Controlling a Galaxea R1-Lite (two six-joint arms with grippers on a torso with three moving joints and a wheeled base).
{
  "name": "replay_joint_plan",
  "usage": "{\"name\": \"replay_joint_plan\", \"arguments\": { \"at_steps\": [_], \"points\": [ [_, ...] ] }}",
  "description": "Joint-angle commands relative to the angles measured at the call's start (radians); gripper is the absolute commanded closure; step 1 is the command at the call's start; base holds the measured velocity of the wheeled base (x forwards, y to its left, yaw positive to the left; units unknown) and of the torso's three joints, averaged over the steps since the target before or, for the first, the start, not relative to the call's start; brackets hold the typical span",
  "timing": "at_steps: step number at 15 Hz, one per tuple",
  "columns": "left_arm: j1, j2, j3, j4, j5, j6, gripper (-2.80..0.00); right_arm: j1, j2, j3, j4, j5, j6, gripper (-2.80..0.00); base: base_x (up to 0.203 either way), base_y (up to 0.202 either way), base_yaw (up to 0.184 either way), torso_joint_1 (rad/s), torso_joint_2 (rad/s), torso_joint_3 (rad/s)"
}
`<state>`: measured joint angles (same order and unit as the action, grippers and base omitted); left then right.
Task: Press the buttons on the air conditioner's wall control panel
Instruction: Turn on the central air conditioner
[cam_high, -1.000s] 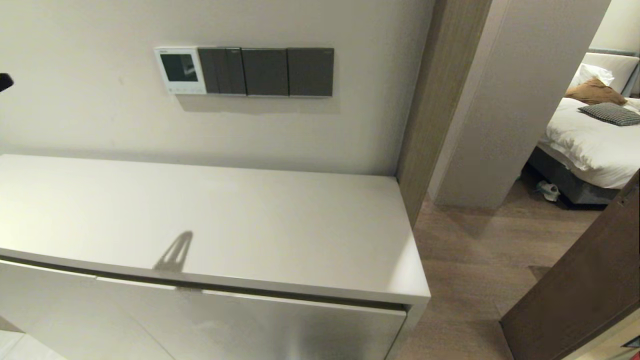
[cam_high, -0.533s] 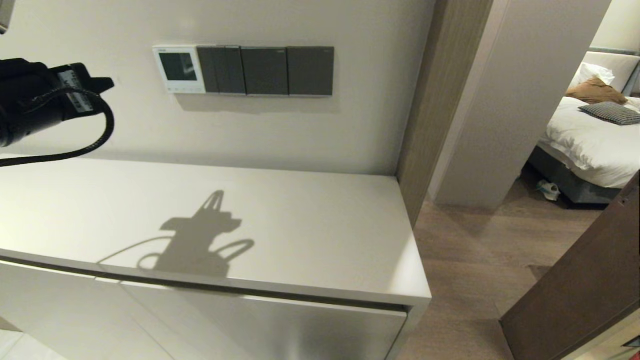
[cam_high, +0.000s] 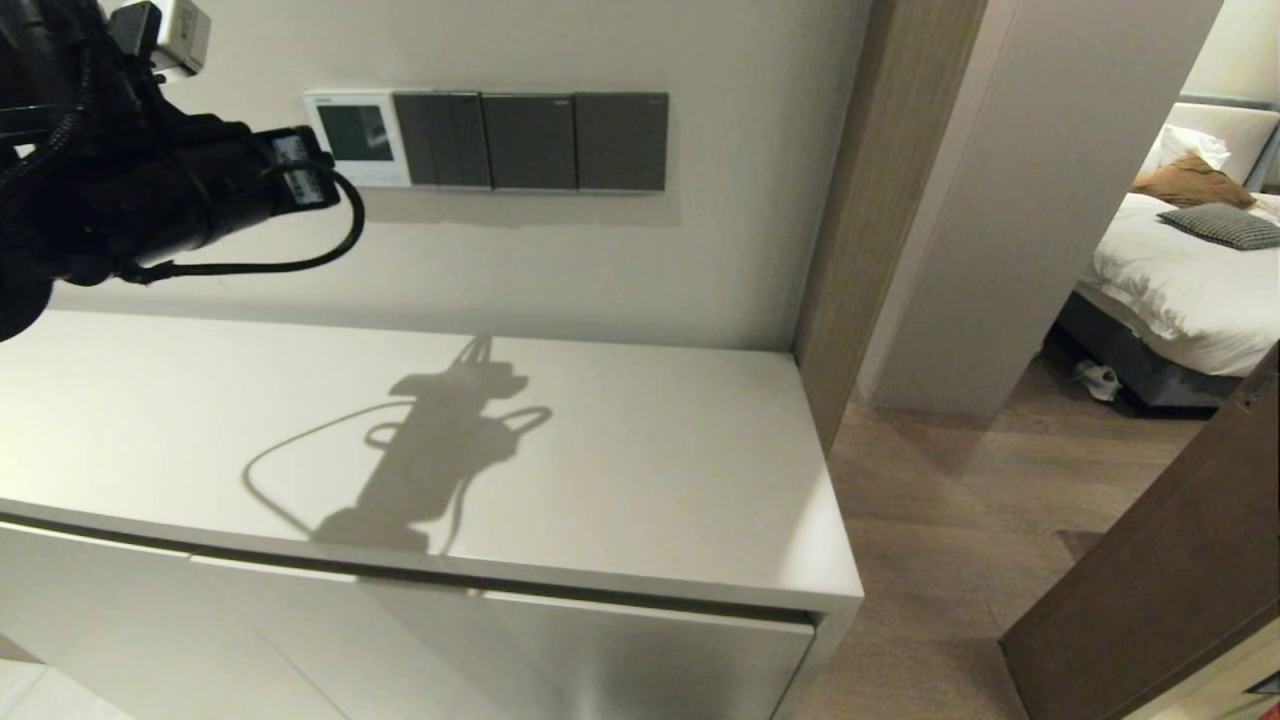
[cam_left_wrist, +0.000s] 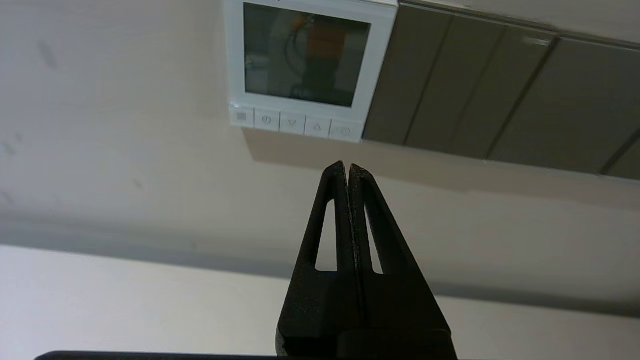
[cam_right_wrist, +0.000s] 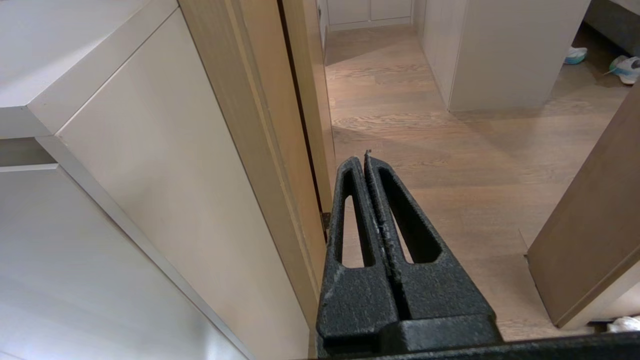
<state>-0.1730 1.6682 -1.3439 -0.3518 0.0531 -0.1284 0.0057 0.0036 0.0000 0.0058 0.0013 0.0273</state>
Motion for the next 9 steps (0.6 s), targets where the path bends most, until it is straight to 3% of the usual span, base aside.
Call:
{"name": "replay_joint_plan", "arguments": {
  "at_steps": [1, 9],
  "points": [
    [-0.001, 0.083, -0.054, -0.016, 0.001, -0.002, 0.00, 0.000, 0.001, 0.002, 0.000, 0.000, 0.000, 0.00, 0.000, 0.000, 0.000, 0.000, 0.00, 0.000],
    [-0.001, 0.189, -0.167, -0.027, -0.014, -0.051, 0.00, 0.000, 0.001, 0.002, 0.000, 0.002, 0.000, 0.00, 0.000, 0.000, 0.000, 0.000, 0.00, 0.000]
  ]
}}
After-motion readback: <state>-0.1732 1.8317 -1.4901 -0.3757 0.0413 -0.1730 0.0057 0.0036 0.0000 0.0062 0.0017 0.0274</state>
